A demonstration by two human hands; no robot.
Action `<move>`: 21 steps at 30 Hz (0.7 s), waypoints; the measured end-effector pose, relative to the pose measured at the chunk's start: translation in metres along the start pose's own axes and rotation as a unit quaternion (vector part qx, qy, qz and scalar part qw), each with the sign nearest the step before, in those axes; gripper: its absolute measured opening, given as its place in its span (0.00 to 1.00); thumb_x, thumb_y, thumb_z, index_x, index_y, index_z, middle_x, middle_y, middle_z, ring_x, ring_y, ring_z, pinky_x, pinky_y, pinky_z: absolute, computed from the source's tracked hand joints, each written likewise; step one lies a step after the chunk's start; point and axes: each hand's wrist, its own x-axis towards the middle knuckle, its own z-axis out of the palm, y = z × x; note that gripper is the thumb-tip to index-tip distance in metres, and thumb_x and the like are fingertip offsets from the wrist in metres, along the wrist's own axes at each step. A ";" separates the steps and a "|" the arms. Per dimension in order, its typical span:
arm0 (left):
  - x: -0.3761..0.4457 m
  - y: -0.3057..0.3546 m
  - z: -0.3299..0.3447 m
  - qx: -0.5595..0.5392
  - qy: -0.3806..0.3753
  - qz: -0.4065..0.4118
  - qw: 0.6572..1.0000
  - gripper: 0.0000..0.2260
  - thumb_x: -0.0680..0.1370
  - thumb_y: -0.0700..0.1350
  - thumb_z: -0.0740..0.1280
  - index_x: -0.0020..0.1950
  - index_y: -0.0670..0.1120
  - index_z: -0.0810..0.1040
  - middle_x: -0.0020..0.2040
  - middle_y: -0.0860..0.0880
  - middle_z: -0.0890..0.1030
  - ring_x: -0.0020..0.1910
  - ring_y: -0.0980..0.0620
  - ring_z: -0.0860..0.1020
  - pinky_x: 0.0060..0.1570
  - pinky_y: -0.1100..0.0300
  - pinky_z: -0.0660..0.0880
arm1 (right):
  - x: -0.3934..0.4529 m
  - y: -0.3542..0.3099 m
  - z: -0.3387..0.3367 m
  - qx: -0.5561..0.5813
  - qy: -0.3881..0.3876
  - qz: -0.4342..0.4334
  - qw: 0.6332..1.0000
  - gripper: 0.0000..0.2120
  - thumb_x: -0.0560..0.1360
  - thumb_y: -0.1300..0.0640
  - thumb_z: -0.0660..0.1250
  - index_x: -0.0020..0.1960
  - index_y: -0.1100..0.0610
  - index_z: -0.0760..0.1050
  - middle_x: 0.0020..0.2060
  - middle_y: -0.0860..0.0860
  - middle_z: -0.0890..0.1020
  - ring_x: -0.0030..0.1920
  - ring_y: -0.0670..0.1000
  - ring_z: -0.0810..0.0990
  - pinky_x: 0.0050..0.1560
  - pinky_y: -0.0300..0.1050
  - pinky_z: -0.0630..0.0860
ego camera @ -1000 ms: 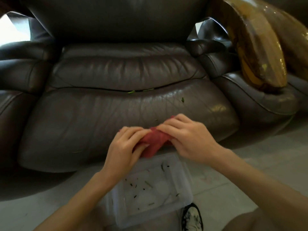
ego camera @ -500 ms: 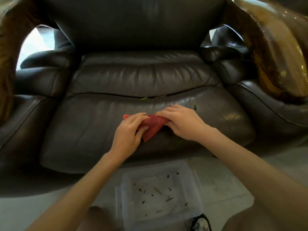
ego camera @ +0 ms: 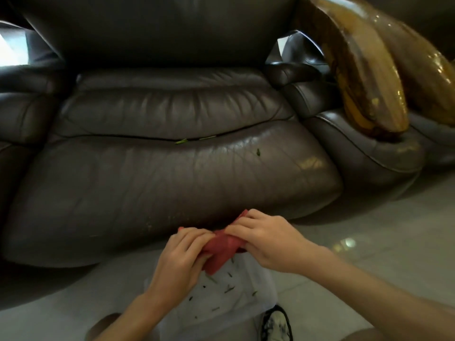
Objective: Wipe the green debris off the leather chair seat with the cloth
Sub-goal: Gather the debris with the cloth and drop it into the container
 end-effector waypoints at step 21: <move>0.256 -0.029 0.038 -0.008 -0.049 -0.057 0.997 0.17 0.79 0.46 0.59 0.68 0.49 0.69 0.65 0.46 0.75 0.62 0.44 0.72 0.62 0.49 0.68 | 0.075 0.162 -0.052 0.003 0.204 0.253 0.946 0.18 0.74 0.57 0.63 0.64 0.50 0.71 0.59 0.50 0.79 0.57 0.56 0.74 0.55 0.50 0.72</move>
